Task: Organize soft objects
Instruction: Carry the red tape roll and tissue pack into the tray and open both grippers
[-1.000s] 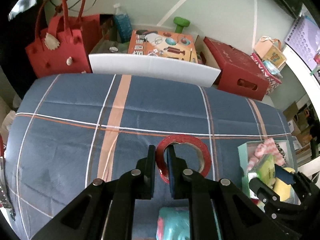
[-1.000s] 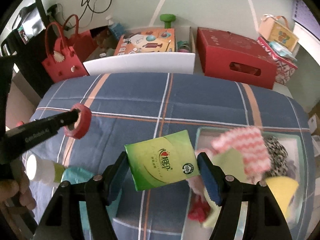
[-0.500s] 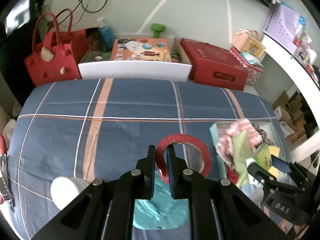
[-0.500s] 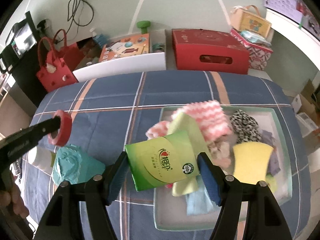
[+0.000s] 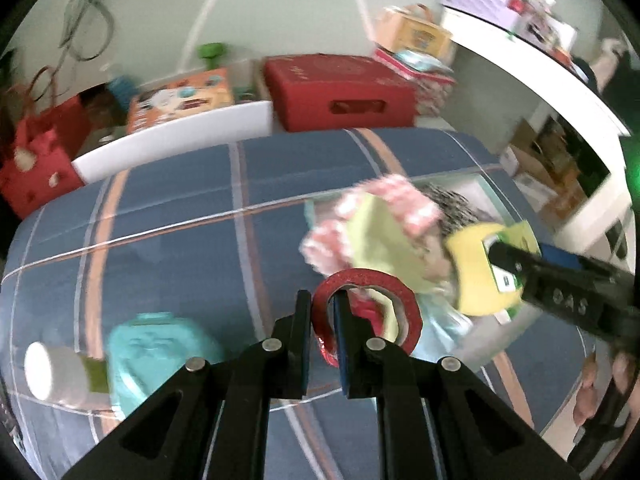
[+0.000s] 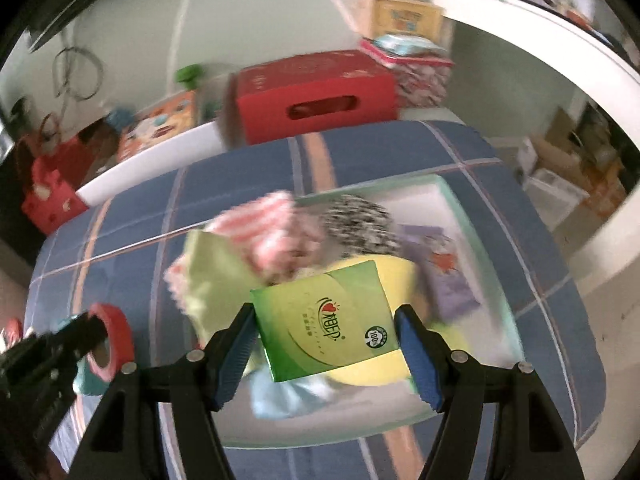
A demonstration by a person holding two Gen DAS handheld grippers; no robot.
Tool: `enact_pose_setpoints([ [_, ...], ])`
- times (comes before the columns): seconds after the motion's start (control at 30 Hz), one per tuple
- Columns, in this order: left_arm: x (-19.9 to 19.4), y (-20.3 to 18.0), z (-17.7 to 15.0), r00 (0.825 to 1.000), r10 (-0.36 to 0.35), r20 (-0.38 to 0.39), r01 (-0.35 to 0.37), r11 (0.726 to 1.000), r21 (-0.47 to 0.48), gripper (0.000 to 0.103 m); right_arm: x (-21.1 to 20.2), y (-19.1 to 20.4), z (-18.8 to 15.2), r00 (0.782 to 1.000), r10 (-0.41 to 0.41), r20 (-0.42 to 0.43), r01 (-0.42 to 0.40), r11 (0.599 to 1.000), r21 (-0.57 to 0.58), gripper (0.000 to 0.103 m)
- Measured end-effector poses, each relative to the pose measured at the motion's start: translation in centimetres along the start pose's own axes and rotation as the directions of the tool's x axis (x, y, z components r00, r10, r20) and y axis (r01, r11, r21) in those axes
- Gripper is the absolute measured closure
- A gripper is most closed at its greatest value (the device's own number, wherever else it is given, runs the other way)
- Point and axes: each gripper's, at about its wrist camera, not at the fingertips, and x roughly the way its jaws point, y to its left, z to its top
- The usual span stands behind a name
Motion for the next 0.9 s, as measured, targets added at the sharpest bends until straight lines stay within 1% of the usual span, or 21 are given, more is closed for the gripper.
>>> enact_pose_setpoints([
  [0.1, 1.2, -1.8, -0.3, 0.999, -0.021, -0.031, 0.023, 0.999, 0.036, 0.092, 0.2, -1.9, 0.0, 0.999, -0.042, -0.01, 0.042, 0.998, 0.042, 0.031],
  [0.2, 2.6, -3.3, -0.7, 0.998, -0.017, -0.065, 0.022, 0.997, 0.076, 0.092, 0.8, -2.9, -0.2, 0.999, -0.03, -0.034, 0.032, 0.998, 0.062, 0.03],
  [0.4, 5.2, -4.3, -1.6, 0.989, -0.04, -0.14, 0.053, 0.995, 0.085, 0.092, 2.8, -1.3, -0.6, 0.996, 0.005, -0.091, -0.005, 1.0, 0.001, 0.03],
  [0.63, 7.1, -5.3, -2.1, 0.982, -0.044, -0.185, 0.062, 0.994, 0.093, 0.092, 4.5, -0.1, -1.2, 0.991, 0.01, -0.131, -0.014, 0.999, -0.034, 0.03],
  [0.8, 7.4, -5.2, -2.3, 0.979, -0.055, -0.197, 0.073, 0.994, 0.081, 0.091, 4.6, 0.0, -1.2, 0.991, 0.004, -0.131, -0.009, 0.999, -0.039, 0.03],
  [0.83, 7.4, -5.2, -2.3, 0.978, -0.056, -0.199, 0.074, 0.994, 0.082, 0.09, 4.5, 0.0, -1.3, 0.991, 0.006, -0.132, -0.011, 0.999, -0.039, 0.03],
  [0.87, 7.5, -5.3, -2.2, 0.978, -0.057, -0.201, 0.075, 0.994, 0.084, 0.081, 4.5, 0.1, -1.3, 0.991, 0.01, -0.132, -0.015, 0.999, -0.037, 0.03],
  [0.9, 7.4, -5.3, -2.2, 0.977, -0.058, -0.203, 0.077, 0.993, 0.085, 0.065, 4.4, 0.0, -1.2, 0.991, 0.015, -0.132, -0.02, 0.999, -0.034, 0.03],
])
